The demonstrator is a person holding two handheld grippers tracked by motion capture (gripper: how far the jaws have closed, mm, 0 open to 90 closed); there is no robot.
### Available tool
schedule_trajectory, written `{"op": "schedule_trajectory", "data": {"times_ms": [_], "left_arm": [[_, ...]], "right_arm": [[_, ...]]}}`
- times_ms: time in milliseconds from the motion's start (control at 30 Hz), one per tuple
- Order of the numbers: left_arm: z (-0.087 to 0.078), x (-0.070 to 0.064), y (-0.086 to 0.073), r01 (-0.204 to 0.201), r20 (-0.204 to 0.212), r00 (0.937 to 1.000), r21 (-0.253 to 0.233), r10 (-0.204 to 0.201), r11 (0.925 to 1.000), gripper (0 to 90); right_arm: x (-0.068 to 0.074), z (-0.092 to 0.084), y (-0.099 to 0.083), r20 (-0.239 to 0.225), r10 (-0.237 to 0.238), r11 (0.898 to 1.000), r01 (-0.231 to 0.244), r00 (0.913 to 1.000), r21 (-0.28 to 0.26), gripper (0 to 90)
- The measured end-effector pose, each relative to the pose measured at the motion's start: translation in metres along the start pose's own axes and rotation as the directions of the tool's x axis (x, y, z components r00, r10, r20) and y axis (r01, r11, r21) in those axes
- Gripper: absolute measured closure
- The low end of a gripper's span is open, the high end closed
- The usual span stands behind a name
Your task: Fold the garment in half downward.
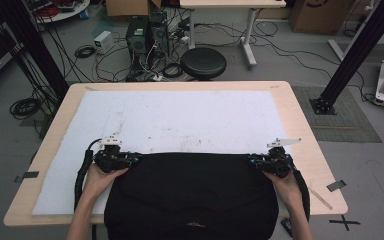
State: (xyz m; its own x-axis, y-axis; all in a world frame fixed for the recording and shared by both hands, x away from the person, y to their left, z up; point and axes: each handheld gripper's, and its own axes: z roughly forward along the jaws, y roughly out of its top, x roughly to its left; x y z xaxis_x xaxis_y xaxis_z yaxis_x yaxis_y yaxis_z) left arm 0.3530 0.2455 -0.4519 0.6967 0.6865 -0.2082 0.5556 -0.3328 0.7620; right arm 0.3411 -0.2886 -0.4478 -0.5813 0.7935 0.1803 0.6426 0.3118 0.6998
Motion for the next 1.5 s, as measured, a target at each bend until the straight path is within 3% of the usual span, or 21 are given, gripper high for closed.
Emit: {"op": "schedule_trajectory", "data": {"times_ms": [100,167,200,233,433,567,600,700,733,767,800,967,1067,1100,1133,1200,1233,1267,1433,1467,1500], "left_arm": [[0.0,-0.008,0.003,-0.043,-0.051,0.9977,0.02,0.044,0.9989,77.6],[0.0,-0.008,0.003,-0.043,-0.051,0.9977,0.02,0.044,0.9989,78.1],[0.002,-0.01,0.007,-0.043,-0.083,0.9955,0.034,0.046,0.9985,78.1],[0.002,-0.01,0.008,-0.04,-0.091,0.9949,0.037,0.043,0.9985,78.8],[0.008,-0.009,0.018,-0.033,-0.137,0.9898,0.056,0.04,0.9979,79.6],[0.016,-0.002,0.03,-0.009,-0.159,0.987,0.085,0.022,0.9964,79.7],[0.02,0.001,0.037,-0.012,-0.179,0.9834,0.101,0.03,0.9948,79.7],[0.023,0.003,0.04,-0.003,-0.181,0.9831,0.104,0.022,0.9946,79.7],[0.03,0.012,0.048,0.02,-0.188,0.9821,0.095,-0.001,0.9953,79.7],[0.033,0.016,0.05,0.041,-0.181,0.9832,0.091,-0.024,0.995,79.7],[0.034,0.02,0.053,0.051,-0.18,0.9831,0.091,-0.034,0.9945,79.7],[0.043,0.032,0.058,0.084,-0.179,0.981,0.05,-0.074,0.9952,79.7],[0.043,0.032,0.058,0.084,-0.179,0.981,0.05,-0.074,0.9952,79.7],[0.045,0.042,0.058,0.126,-0.153,0.9806,0.019,-0.122,0.9919,79.7],[0.046,0.043,0.06,0.125,-0.16,0.9798,0.028,-0.119,0.9917,79.7],[0.048,0.043,0.064,0.114,-0.173,0.9793,0.042,-0.105,0.9926,79.7],[0.052,0.042,0.071,0.089,-0.203,0.9764,0.064,-0.074,0.994,79.7],[0.055,0.043,0.074,0.089,-0.204,0.9763,0.075,-0.072,0.9932,79.7],[0.061,0.05,0.083,0.106,-0.212,0.9734,0.083,-0.086,0.991,79.7],[0.066,0.055,0.086,0.119,-0.22,0.97,0.059,-0.104,0.9911,79.7],[0.067,0.056,0.087,0.123,-0.218,0.97,0.063,-0.107,0.9904,79.7]], "right_arm": [[0.004,0.0,0.001,0.03,-0.024,1.0,0.024,0.9992,0.001,80.7],[0.006,0.0,0.002,0.046,-0.026,1.0,0.026,0.9986,-0.001,80.7],[0.006,0.0,0.002,0.046,-0.026,1.0,0.026,0.9986,-0.001,81.4],[0.008,0.002,0.006,0.081,-0.049,0.999,0.048,0.9955,0.01,82.2],[0.009,0.007,0.017,0.128,-0.071,0.997,0.067,0.9893,0.031,82.6],[0.008,0.009,0.032,0.167,-0.083,0.996,0.077,0.9825,0.042,82.6],[0.006,0.012,0.042,0.188,-0.084,0.996,0.076,0.9786,0.049,82.6],[0.004,0.015,0.049,0.207,-0.093,0.995,0.083,0.9739,0.058,82.6],[0.004,0.015,0.049,0.207,-0.093,0.995,0.083,0.9739,0.058,82.5],[-0.001,0.024,0.059,0.247,-0.109,0.992,0.09,0.963,0.086,82.4],[-0.003,0.027,0.062,0.255,-0.12,0.991,0.099,0.9594,0.093,82.4],[-0.013,0.041,0.076,0.288,-0.117,0.989,0.085,0.9506,0.12,82.3],[-0.015,0.043,0.078,0.291,-0.114,0.989,0.081,0.9499,0.122,82.3],[-0.015,0.043,0.078,0.291,-0.114,0.989,0.081,0.9499,0.122,82.3],[-0.022,0.054,0.087,0.307,-0.115,0.987,0.072,0.9447,0.147,82.1],[-0.023,0.056,0.09,0.315,-0.117,0.986,0.072,0.9418,0.152,82.1],[-0.024,0.058,0.092,0.324,-0.127,0.985,0.08,0.9375,0.153,82.1],[-0.027,0.062,0.097,0.335,-0.13,0.984,0.078,0.9333,0.163,82.1],[-0.035,0.07,0.107,0.356,-0.133,0.983,0.077,0.9248,0.167,82.0],[-0.035,0.07,0.107,0.356,-0.133,0.983,0.077,0.9248,0.167,81.9],[-0.042,0.076,0.113,0.362,-0.111,0.984,0.05,0.9258,0.173,81.8]]}}
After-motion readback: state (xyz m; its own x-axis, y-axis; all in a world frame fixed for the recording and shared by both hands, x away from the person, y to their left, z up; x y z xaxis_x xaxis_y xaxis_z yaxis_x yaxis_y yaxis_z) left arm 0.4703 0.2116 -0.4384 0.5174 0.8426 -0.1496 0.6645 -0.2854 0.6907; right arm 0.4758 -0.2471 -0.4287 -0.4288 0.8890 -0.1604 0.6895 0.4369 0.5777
